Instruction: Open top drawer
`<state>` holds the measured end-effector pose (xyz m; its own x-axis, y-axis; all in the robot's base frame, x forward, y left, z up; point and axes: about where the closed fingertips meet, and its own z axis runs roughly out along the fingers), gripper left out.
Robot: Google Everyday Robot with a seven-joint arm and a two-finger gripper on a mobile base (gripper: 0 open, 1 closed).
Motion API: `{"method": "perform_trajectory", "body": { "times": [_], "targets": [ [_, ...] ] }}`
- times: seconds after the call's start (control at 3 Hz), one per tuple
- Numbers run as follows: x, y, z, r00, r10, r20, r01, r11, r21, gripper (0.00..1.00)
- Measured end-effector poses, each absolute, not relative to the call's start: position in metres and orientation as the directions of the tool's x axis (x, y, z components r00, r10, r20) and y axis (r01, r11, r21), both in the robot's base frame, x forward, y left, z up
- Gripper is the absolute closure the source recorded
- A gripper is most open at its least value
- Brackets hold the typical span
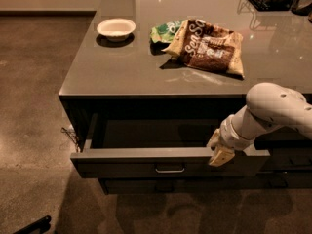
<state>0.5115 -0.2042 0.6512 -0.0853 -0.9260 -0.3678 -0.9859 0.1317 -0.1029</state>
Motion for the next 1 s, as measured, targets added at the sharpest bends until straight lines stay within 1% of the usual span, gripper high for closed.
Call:
{"method": "perform_trajectory", "body": {
  "times": [0.33, 1.0],
  "targets": [
    [0.511, -0.2035, 0.6503, -0.085, -0.926, -0.368, -0.986, 0.13, -0.101, 0.85],
    [0.5101, -0.2018, 0.6485, -0.083, -0.926, -0.368, -0.987, 0.127, -0.097, 0.39]
  ]
}}
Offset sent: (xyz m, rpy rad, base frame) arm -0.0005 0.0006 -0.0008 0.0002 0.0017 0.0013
